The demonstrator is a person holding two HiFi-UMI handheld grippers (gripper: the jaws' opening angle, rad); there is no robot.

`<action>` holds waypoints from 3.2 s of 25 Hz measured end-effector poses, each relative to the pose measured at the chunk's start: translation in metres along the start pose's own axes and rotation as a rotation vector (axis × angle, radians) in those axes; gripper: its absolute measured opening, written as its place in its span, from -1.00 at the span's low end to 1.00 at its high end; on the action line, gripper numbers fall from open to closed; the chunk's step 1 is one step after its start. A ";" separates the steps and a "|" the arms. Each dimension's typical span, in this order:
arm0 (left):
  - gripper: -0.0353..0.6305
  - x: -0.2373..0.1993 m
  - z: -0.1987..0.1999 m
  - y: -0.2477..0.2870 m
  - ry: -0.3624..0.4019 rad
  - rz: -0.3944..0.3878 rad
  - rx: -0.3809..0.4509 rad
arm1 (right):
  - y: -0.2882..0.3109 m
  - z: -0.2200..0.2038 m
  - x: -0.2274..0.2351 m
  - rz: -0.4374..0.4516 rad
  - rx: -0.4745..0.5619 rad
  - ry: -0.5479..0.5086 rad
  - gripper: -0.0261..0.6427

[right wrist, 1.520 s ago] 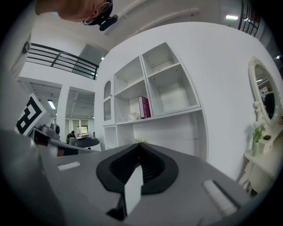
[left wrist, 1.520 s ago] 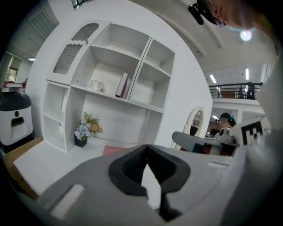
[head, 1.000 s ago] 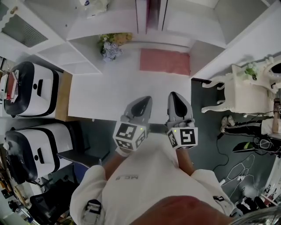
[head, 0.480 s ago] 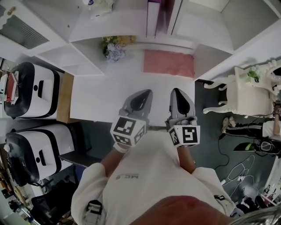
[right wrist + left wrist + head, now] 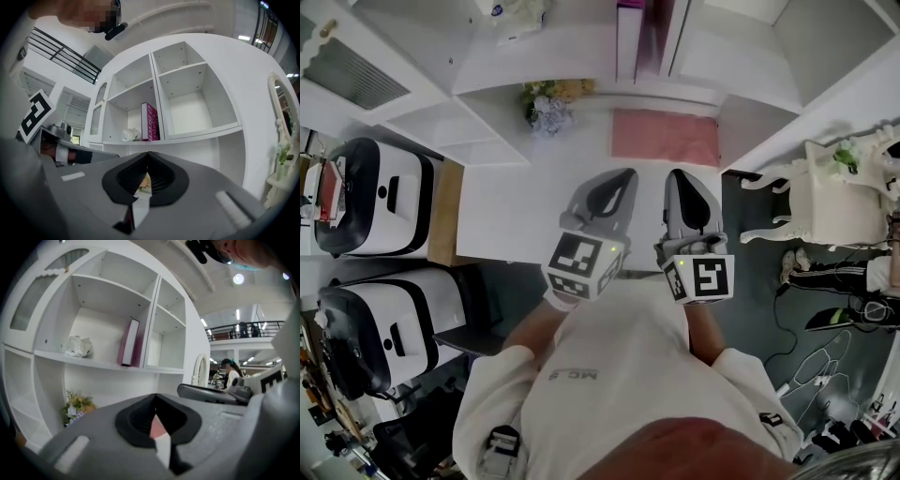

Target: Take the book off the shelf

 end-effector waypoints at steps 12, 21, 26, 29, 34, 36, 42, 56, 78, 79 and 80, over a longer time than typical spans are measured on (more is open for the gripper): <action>-0.61 -0.020 0.046 0.027 0.115 0.076 0.081 | 0.011 0.020 0.010 -0.031 0.052 -0.001 -0.93; -0.36 -0.042 0.072 0.055 0.149 0.173 0.101 | 0.008 0.029 0.010 0.019 0.026 -0.049 -0.93; -0.24 -0.052 0.086 0.065 0.152 0.198 0.131 | 0.007 0.029 0.011 0.017 0.021 -0.037 -0.93; -0.24 -0.059 0.099 0.073 0.180 0.203 0.141 | 0.006 0.028 0.011 0.020 0.013 -0.037 -0.93; -0.16 -0.062 0.116 0.087 0.207 0.193 0.156 | 0.005 0.027 0.011 0.021 0.006 -0.031 -0.93; -0.12 -0.064 0.117 0.095 0.211 0.190 0.148 | 0.005 0.027 0.011 0.022 0.004 -0.026 -0.93; -0.15 -0.067 0.122 0.113 0.228 0.232 0.143 | 0.004 0.027 0.010 0.025 0.006 -0.024 -0.93; -0.45 -0.086 0.121 0.117 0.204 0.286 0.141 | -0.001 0.024 0.010 0.005 0.002 0.001 -0.93; -0.45 -0.054 0.091 0.019 0.178 0.260 0.218 | -0.009 0.009 0.001 -0.018 -0.041 0.053 -0.93; -0.45 -0.053 0.089 0.015 0.174 0.259 0.223 | -0.009 0.008 -0.001 -0.017 -0.041 0.053 -0.93; -0.45 -0.052 0.087 0.011 0.171 0.259 0.226 | -0.009 0.008 -0.001 -0.016 -0.042 0.052 -0.93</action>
Point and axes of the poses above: the fingertips, and each gripper's own axes: y forward along the fingers, x to its right, z out of its top, the point moved 10 cm from there along -y, backward along the fingers, and after that the axes turned 1 degree about -z, right-handed, at the moved point
